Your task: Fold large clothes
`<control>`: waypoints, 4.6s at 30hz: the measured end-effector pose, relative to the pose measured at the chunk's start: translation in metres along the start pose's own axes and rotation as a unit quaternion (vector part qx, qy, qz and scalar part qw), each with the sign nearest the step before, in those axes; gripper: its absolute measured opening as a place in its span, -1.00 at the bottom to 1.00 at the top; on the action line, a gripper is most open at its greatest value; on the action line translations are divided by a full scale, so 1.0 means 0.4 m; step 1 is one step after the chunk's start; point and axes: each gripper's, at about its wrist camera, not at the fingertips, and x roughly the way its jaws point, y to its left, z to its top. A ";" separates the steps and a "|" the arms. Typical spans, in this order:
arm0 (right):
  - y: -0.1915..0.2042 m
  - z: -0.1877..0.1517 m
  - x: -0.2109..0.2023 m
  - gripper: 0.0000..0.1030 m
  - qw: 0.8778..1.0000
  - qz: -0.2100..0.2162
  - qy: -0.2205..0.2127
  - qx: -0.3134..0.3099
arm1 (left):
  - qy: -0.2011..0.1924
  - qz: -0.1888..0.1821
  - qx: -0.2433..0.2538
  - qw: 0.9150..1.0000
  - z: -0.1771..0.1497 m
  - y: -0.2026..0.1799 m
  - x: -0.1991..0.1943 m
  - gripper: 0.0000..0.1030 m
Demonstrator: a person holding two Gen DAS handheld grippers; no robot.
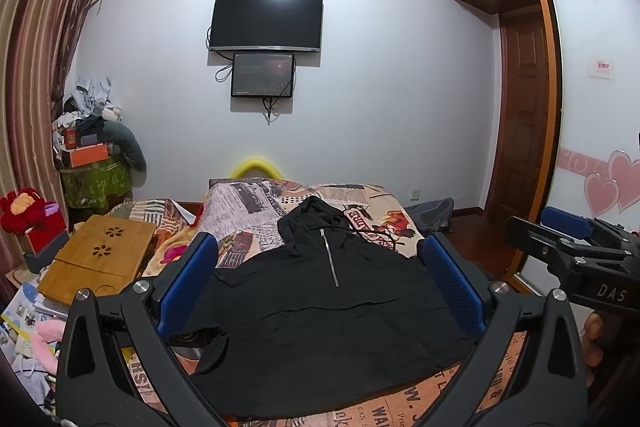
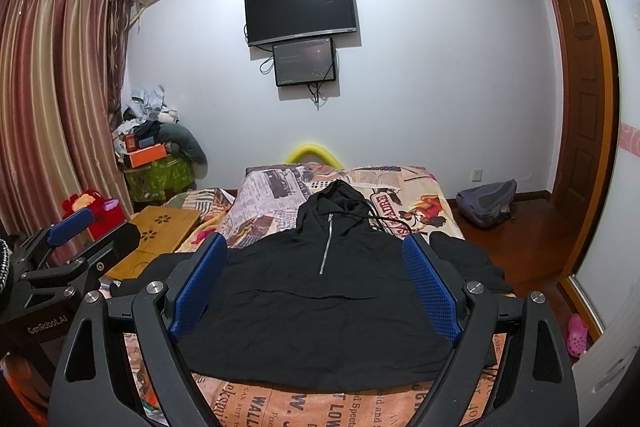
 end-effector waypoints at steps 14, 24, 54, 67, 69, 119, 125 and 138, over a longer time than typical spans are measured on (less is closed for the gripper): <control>0.000 -0.006 -0.001 0.70 1.000 0.000 -0.001 0.000 | -0.002 0.002 0.001 1.000 0.004 -0.019 -0.002 1.00; -0.002 -0.007 -0.001 0.70 1.000 -0.002 0.001 0.003 | -0.001 0.002 0.001 1.000 -0.002 -0.011 -0.002 1.00; -0.015 0.013 0.114 0.70 1.000 -0.028 0.006 -0.010 | 0.017 0.062 -0.013 0.998 0.011 0.133 0.138 1.00; -0.058 -0.033 0.330 0.70 0.994 -0.048 0.098 -0.021 | 0.137 0.157 -0.153 0.966 -0.116 0.540 0.349 1.00; -0.060 -0.050 0.359 0.70 0.991 -0.051 0.122 -0.026 | 0.165 0.161 -0.192 0.954 -0.157 0.611 0.367 1.00; -0.158 -0.074 0.461 0.70 0.975 -0.050 0.215 -0.039 | 0.187 0.101 -0.189 0.959 -0.020 0.633 0.633 -0.96; -0.192 -0.077 0.438 0.70 0.974 -0.048 0.218 -0.039 | 0.212 0.025 -0.145 0.966 -0.004 0.424 0.748 -0.96; -0.236 -0.122 0.428 0.70 0.969 -0.048 0.239 -0.041 | 0.352 -0.067 -0.022 0.933 -0.230 0.044 0.887 -0.96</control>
